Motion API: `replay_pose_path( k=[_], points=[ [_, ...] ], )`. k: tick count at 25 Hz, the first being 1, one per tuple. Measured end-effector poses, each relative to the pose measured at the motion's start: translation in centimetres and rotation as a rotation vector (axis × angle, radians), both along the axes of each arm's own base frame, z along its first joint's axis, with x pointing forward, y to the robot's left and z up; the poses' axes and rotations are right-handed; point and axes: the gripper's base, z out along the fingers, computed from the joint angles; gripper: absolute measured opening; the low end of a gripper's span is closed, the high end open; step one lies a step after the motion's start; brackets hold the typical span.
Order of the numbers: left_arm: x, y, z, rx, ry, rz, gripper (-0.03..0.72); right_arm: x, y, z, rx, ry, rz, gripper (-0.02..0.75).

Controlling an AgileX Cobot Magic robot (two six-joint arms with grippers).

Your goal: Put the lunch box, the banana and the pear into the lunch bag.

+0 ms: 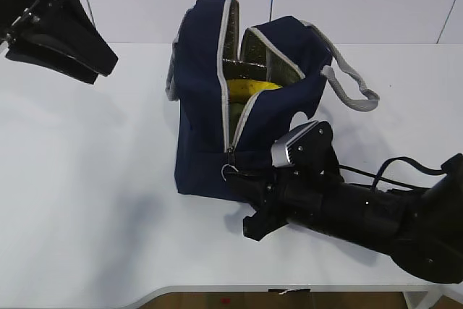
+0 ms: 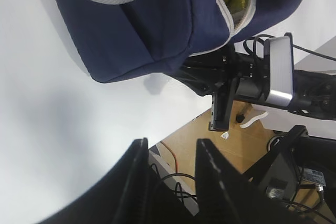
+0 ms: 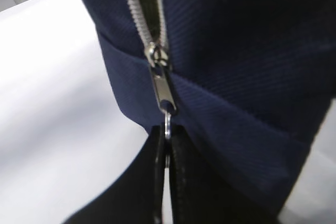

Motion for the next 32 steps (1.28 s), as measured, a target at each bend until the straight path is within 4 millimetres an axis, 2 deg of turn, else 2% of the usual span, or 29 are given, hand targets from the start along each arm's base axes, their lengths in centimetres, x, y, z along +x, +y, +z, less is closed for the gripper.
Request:
replay_pose_path(
  k=[7, 16, 23, 32],
  points=[
    [0.0, 0.0, 0.0, 0.0, 0.0, 0.0, 0.236, -1.0, -0.5, 1.6, -0.031, 0.031, 0.011, 0.006],
    [0.0, 0.0, 0.0, 0.0, 0.0, 0.0, 0.236, -2.4, -0.7, 5.8, -0.002, 0.053, 0.056, 0.006],
    [0.0, 0.0, 0.0, 0.0, 0.0, 0.0, 0.236, -3.4, -1.6, 9.3, -0.039, 0.006, 0.021, 0.006],
    [0.0, 0.1, -0.1, 0.011, -0.002, 0.0, 0.236, -2.4, -1.5, 12.9, -0.084, -0.063, 0.005, 0.006]
  ],
)
